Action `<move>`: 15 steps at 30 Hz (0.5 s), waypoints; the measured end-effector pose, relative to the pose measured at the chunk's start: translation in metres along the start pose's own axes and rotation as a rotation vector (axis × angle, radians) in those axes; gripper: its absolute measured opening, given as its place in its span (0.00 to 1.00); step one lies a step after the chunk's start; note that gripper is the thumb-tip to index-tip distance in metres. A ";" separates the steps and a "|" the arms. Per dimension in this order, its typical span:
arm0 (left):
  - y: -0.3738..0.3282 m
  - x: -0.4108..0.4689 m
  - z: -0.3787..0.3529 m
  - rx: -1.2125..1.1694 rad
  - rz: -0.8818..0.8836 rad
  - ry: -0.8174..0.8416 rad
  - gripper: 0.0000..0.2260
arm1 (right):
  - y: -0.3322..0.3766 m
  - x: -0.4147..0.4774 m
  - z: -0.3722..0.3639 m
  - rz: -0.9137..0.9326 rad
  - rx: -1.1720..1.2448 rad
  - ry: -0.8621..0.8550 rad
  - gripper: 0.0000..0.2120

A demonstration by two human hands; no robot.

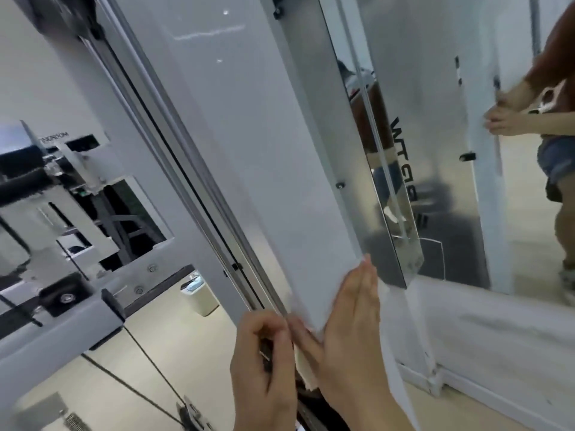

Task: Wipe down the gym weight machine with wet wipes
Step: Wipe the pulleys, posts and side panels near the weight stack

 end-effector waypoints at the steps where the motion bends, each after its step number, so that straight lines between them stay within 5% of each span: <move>1: 0.001 0.000 0.004 0.005 0.077 0.025 0.04 | 0.030 0.011 -0.005 0.064 -0.041 0.073 0.46; 4: -0.015 0.007 0.015 0.030 0.165 0.223 0.11 | 0.095 0.064 0.023 0.075 -0.025 -0.001 0.42; 8: -0.046 0.037 0.030 0.195 0.155 0.252 0.12 | 0.102 0.050 0.019 0.007 0.053 0.014 0.43; 12: -0.069 0.054 0.039 0.217 0.266 0.364 0.10 | 0.092 0.034 0.023 -0.276 0.162 0.168 0.49; 15: -0.088 0.075 0.045 0.181 0.278 0.285 0.10 | 0.127 0.063 0.040 -0.184 0.061 0.218 0.46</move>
Point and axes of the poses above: each hand's wrist, its own x-axis towards the middle knuckle, its own z-axis out of the back of the hand, y = z × x, the point moved 3 cm from there along x, towards the middle knuckle, and after that the axes turned 8 degrees about y, right-handed, at the moved point
